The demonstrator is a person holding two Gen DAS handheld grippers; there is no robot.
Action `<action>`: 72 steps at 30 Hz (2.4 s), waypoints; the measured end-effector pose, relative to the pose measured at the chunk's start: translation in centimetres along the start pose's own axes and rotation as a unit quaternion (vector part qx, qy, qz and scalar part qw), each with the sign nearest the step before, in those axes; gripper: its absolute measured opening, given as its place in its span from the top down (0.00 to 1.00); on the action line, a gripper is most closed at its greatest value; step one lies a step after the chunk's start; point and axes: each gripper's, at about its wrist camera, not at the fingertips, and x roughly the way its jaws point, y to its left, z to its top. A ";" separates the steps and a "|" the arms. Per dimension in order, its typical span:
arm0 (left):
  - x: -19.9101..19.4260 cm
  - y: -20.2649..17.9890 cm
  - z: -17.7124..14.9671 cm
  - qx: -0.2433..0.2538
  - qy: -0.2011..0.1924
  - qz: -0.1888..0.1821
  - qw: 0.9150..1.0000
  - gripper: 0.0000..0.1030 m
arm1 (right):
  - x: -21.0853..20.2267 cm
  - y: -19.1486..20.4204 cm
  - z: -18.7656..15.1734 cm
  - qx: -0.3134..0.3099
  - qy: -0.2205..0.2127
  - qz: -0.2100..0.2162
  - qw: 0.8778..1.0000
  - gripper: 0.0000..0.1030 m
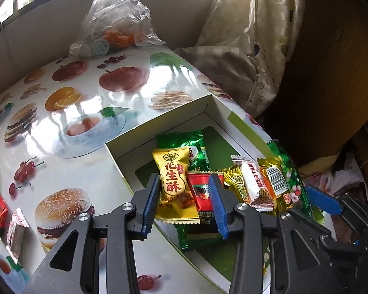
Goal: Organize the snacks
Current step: 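Open both tools to drop the yellow candy and Milo packet into the box, then withdraw both open tools from the box toward the last two snacks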
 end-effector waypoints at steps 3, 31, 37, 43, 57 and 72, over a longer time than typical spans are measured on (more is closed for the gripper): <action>-0.4 0.1 0.1 -0.002 -0.006 0.000 1.000 0.59 | 0.1 0.6 -0.1 -0.005 0.002 0.008 1.000 0.52; -3.6 0.8 -0.6 -0.005 -0.033 0.006 0.999 0.58 | -0.6 3.3 -0.4 -0.023 -0.016 0.078 0.997 0.52; -4.7 0.6 -1.1 -0.004 -0.045 0.008 0.999 0.58 | -1.2 3.3 -0.4 -0.021 -0.019 0.062 0.998 0.52; -6.5 0.7 -1.8 -0.005 -0.056 0.013 0.998 0.58 | -2.1 3.4 -0.5 -0.017 -0.022 0.034 0.999 0.52; -11.6 2.8 -3.5 -0.019 -0.094 0.038 0.995 0.58 | -3.8 5.4 -0.2 -0.020 -0.038 0.019 0.999 0.52; -14.0 6.9 -5.4 -0.052 -0.109 0.081 0.989 0.58 | -3.0 9.9 0.6 -0.044 -0.045 0.044 0.997 0.52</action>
